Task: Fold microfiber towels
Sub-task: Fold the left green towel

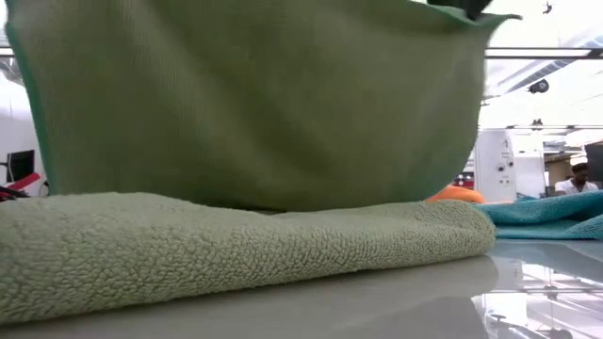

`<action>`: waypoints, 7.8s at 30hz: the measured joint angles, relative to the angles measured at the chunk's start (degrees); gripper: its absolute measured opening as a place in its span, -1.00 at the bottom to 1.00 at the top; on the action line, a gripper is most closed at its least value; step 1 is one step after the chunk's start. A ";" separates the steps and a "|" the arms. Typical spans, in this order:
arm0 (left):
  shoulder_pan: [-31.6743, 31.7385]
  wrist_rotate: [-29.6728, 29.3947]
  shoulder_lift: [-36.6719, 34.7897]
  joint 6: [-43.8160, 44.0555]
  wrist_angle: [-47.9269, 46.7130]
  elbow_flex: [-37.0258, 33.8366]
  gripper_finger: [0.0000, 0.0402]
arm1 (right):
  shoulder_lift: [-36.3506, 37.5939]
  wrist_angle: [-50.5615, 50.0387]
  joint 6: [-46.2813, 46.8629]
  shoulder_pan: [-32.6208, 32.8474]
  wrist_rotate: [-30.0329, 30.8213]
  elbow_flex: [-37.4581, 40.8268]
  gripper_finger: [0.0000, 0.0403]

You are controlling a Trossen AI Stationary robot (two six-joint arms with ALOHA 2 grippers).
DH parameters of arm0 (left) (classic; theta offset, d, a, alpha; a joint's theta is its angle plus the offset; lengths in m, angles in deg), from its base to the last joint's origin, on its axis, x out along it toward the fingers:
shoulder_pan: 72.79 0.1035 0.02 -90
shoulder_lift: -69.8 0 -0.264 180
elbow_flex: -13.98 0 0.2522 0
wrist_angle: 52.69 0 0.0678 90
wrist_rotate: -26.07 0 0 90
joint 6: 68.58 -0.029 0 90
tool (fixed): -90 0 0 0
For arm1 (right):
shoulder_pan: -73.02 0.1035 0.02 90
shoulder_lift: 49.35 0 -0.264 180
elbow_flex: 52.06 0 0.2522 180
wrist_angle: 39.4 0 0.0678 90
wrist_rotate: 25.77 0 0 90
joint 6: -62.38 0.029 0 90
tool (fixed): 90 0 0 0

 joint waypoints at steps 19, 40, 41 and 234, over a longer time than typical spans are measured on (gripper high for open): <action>4.30 -12.79 -12.39 4.79 -24.70 0.98 -1.00 | 0.86 10.25 -12.17 -3.11 24.55 -4.95 -0.96; 16.73 -16.21 -24.24 -18.90 -23.10 13.13 -1.00 | 3.08 10.68 -13.42 -13.09 23.83 -14.36 -0.96; 16.42 -14.00 -23.44 -18.94 -23.25 12.71 -1.00 | 3.20 9.80 -12.91 -12.29 23.78 -14.05 -0.96; 22.87 -23.43 -9.27 -17.83 29.17 -37.90 -1.00 | -7.22 58.98 0.53 -17.11 20.99 24.88 -0.56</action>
